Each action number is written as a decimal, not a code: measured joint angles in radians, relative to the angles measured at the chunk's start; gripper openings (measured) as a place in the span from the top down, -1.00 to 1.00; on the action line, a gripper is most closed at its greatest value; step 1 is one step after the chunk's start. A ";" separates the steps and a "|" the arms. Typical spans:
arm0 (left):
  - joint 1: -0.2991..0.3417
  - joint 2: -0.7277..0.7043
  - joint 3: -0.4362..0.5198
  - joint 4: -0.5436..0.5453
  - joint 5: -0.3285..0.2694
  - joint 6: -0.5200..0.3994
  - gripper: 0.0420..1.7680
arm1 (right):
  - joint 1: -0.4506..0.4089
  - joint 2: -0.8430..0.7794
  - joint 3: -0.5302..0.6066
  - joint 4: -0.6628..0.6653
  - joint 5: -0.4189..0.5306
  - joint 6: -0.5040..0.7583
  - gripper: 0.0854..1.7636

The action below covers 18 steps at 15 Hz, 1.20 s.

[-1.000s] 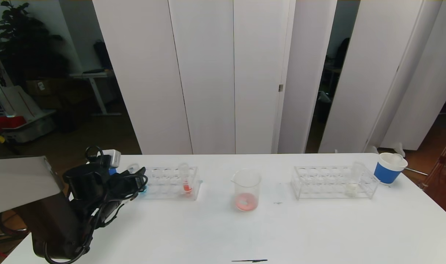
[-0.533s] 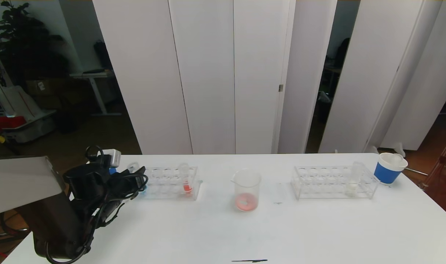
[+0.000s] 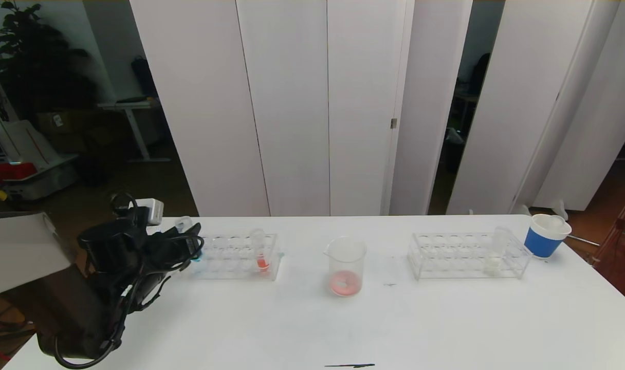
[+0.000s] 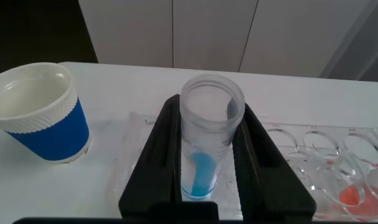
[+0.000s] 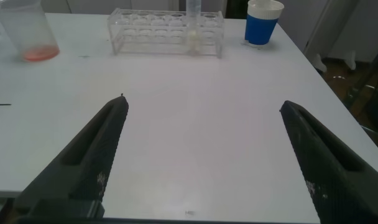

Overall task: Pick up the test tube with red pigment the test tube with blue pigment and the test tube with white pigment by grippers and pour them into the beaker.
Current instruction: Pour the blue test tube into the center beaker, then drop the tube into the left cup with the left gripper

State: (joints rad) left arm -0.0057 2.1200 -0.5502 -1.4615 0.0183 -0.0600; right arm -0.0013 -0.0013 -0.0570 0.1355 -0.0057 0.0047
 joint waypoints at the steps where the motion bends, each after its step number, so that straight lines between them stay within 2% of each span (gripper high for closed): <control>1: 0.000 -0.020 -0.001 0.013 0.000 0.000 0.40 | 0.000 0.000 0.000 0.000 0.000 0.000 -0.98; 5: -0.003 -0.135 -0.019 0.133 -0.012 0.007 0.39 | 0.000 0.000 0.000 0.000 0.000 0.000 -0.98; 7: -0.002 -0.217 -0.047 0.234 -0.059 0.010 0.39 | 0.000 0.000 0.000 0.000 0.000 0.000 -0.98; 9: -0.003 -0.300 -0.081 0.318 -0.163 0.012 0.39 | 0.000 0.000 0.000 0.000 0.000 0.000 -0.98; 11: -0.007 -0.383 -0.117 0.372 -0.331 0.013 0.39 | 0.000 0.000 0.000 0.000 0.000 0.000 -0.98; 13: -0.027 -0.436 -0.146 0.417 -0.445 0.013 0.39 | 0.000 0.000 0.000 0.000 0.000 0.000 -0.98; 18: -0.169 -0.461 -0.212 0.443 -0.472 0.032 0.39 | 0.000 0.000 0.000 0.000 0.000 0.000 -0.98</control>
State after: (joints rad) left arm -0.1751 1.6587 -0.7619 -1.0189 -0.4540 -0.0279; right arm -0.0017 -0.0013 -0.0566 0.1360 -0.0062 0.0047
